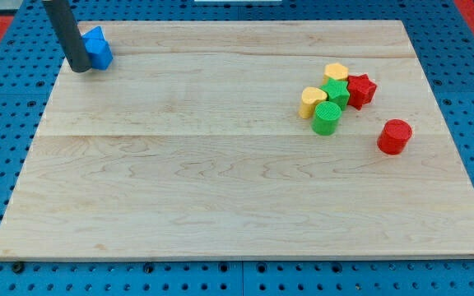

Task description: Move your arm to the yellow hexagon

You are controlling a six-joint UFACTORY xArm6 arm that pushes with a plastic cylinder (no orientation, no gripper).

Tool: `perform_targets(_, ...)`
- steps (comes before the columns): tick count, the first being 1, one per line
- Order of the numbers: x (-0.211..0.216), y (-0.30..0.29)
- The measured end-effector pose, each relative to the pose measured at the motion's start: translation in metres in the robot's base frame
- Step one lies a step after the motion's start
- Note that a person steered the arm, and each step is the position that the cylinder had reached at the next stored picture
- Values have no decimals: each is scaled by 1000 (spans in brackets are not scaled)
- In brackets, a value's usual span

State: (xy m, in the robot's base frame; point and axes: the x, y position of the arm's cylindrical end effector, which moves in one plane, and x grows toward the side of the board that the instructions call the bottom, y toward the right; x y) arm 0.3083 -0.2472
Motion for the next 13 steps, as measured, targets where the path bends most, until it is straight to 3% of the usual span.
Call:
perform_targets(4,18,49)
perform_targets(5,21,154)
perform_targets(10,21,158)
perform_targets(13,-17,166)
